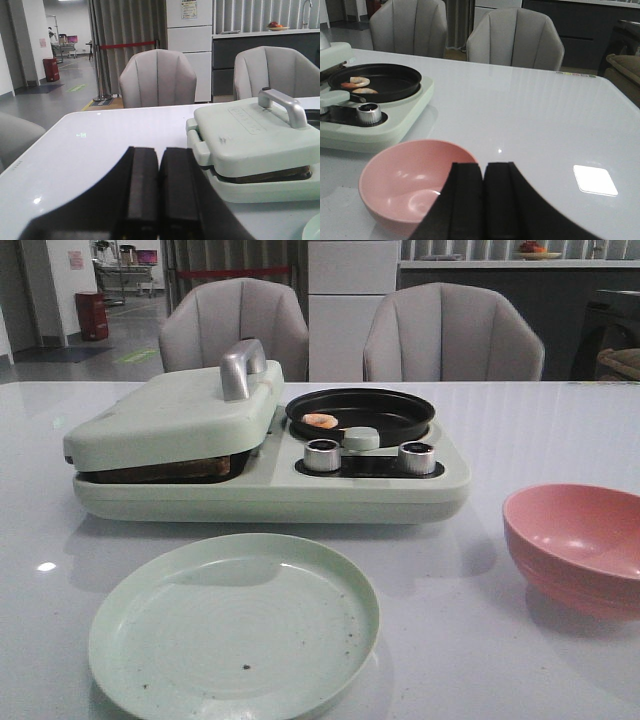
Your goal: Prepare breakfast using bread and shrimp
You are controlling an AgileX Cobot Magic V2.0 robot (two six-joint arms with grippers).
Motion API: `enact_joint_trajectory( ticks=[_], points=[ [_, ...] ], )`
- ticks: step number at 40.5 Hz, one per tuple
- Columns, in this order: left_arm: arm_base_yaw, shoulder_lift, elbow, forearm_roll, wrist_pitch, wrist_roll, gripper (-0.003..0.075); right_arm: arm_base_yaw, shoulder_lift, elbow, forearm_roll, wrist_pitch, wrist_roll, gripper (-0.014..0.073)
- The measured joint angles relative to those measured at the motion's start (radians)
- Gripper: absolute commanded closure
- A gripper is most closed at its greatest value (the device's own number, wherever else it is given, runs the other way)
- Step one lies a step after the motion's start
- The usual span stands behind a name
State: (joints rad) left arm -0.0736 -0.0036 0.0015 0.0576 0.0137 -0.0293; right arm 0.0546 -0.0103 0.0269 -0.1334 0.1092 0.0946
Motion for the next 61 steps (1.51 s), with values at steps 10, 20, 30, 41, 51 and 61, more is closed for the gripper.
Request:
enact_joint_trajectory(
  ticks=[10, 20, 30, 41, 51, 61],
  points=[
    [0.000, 0.000, 0.000, 0.000, 0.000, 0.000, 0.0619, 0.000, 0.000, 0.000, 0.000, -0.023, 0.000, 0.0579],
    [0.000, 0.000, 0.000, 0.000, 0.000, 0.000, 0.0619, 0.000, 0.000, 0.000, 0.113, -0.047, -0.048, 0.0579],
    [0.000, 0.000, 0.000, 0.000, 0.000, 0.000, 0.0619, -0.029, 0.000, 0.000, 0.133, -0.046, -0.055, 0.0579],
    [0.000, 0.000, 0.000, 0.000, 0.000, 0.000, 0.0619, -0.041, 0.000, 0.000, 0.133, -0.033, -0.057, 0.0579],
    [0.000, 0.000, 0.000, 0.000, 0.000, 0.000, 0.0619, -0.050, 0.000, 0.000, 0.133, -0.037, -0.057, 0.0579],
    [0.000, 0.000, 0.000, 0.000, 0.000, 0.000, 0.0619, -0.051, 0.000, 0.000, 0.128, -0.056, -0.057, 0.0579]
  ],
)
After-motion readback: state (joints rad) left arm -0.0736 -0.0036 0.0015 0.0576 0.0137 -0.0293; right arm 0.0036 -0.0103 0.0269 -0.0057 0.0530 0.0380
